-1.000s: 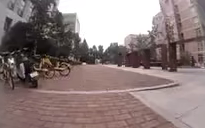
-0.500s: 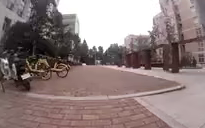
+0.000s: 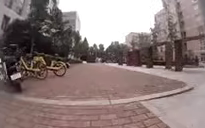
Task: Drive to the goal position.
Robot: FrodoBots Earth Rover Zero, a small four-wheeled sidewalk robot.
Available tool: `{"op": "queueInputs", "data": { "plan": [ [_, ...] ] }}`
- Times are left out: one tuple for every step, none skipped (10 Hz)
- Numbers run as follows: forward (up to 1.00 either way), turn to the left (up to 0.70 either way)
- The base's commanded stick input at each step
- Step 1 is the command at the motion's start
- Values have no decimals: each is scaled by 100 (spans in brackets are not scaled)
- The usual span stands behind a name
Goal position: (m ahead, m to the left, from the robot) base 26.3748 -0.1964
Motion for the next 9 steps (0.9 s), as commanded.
{"op": "queueInputs", "data": {
  "plan": [
    [70,0],
    [70,0],
    [70,0],
    [70,0],
    [70,0],
    [70,0],
    [70,0],
    [70,0],
    [70,0]
  ]
}}
